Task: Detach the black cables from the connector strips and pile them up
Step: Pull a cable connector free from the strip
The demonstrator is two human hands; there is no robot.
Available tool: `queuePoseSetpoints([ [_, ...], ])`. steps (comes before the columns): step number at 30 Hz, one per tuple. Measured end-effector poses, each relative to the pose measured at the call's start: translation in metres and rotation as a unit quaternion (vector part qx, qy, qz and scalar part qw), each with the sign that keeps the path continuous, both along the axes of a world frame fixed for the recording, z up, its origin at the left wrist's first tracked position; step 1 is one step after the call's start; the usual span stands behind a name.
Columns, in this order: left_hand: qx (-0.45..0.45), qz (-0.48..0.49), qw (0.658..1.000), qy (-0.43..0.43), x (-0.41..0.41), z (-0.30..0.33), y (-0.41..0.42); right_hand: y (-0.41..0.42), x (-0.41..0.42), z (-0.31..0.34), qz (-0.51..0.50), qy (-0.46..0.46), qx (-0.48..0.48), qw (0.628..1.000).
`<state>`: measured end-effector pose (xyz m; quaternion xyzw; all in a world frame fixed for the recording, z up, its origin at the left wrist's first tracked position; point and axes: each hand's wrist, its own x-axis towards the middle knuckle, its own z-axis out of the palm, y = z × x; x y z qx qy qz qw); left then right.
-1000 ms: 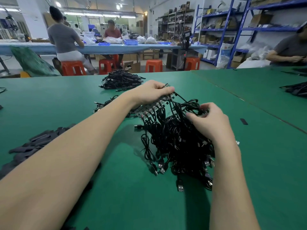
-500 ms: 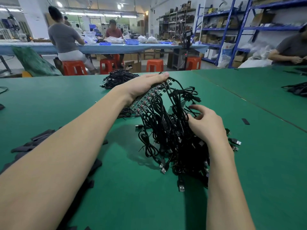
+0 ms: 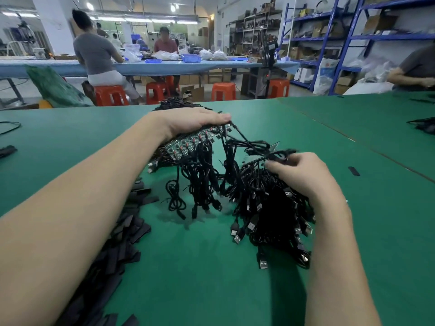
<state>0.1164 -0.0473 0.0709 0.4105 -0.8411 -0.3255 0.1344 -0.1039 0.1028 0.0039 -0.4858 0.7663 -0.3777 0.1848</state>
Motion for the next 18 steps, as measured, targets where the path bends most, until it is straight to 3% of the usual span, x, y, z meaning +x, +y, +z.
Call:
queuePoseSetpoints([
  [6,0.053,-0.021,0.998,-0.036,0.027,-0.007,0.009,0.021,-0.001,0.03,0.178,0.078,0.166,0.967],
  [10,0.067,-0.021,0.997,-0.033,0.046,-0.013,0.021,0.036,0.009,0.043,0.301,-0.005,0.233,0.924],
  [12,0.081,-0.031,0.993,-0.077,0.054,-0.022,0.027,0.034,0.013,0.041,0.299,-0.047,0.24,0.922],
  [15,0.117,-0.05,0.973,-0.19,0.061,-0.049,0.034,0.027,0.017,0.039,0.221,-0.003,0.288,0.932],
  [18,0.121,-0.029,0.966,-0.226,0.064,-0.076,0.036,0.009,0.022,0.027,0.233,-0.016,0.245,0.941],
])
